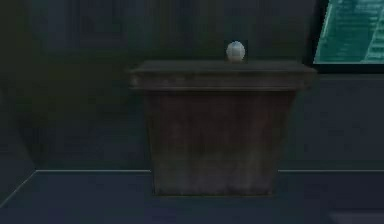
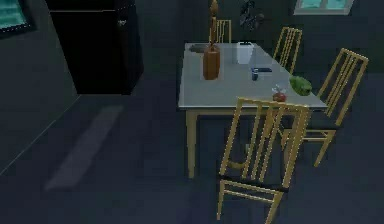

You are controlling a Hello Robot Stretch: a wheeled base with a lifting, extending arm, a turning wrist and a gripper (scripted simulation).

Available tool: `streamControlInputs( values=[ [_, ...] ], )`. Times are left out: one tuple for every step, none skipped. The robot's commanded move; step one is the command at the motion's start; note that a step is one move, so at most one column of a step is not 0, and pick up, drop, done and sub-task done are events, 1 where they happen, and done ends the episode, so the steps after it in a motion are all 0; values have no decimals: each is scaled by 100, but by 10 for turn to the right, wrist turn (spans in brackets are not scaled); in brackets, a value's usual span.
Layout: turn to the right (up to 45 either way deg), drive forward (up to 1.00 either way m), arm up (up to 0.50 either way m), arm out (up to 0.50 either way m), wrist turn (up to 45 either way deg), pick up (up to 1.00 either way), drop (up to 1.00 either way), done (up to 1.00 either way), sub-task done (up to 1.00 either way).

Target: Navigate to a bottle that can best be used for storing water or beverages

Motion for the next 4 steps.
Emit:
streamControlInputs(
  values=[
    [450,0,0,0,0,0,0,0,0],
    [450,0,0,0,0,0,0,0,0],
    [450,0,0,0,0,0,0,0,0],
    [300,0,0,0,0,0,0,0,0]
  ],
)
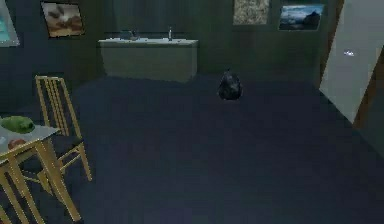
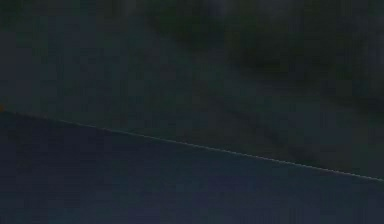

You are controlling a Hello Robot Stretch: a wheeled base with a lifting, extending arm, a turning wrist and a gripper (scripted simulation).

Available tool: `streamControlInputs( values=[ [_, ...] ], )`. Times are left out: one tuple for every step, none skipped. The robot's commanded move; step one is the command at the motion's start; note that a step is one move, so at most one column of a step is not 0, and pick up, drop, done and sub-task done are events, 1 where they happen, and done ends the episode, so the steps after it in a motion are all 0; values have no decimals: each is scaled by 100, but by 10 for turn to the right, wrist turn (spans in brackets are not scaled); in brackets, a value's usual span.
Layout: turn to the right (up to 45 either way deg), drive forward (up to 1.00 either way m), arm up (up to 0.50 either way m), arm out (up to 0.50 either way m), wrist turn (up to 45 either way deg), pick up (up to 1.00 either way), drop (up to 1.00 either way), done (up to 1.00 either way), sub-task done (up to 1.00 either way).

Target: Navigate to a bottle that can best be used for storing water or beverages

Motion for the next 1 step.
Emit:
streamControlInputs(
  values=[
    [0,80,0,0,0,0,0,0,0]
  ],
)
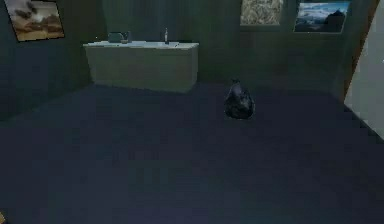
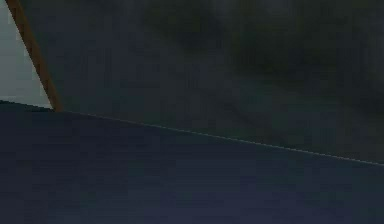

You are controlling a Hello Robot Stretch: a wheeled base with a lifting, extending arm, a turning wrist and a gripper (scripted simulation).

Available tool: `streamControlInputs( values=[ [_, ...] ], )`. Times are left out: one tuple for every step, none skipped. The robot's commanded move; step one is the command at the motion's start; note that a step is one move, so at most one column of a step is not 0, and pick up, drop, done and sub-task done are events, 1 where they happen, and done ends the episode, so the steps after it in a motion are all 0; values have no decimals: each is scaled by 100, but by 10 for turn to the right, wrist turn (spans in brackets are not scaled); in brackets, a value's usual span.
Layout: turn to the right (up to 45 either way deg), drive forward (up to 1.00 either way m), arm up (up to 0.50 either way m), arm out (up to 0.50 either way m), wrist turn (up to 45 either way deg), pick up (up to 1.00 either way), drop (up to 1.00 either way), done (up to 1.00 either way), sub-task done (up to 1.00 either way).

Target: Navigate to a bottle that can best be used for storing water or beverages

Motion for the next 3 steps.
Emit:
streamControlInputs(
  values=[
    [-150,0,0,0,0,0,0,0,0],
    [0,100,0,0,0,0,0,0,0],
    [-30,0,0,0,0,0,0,0,0]
  ],
)
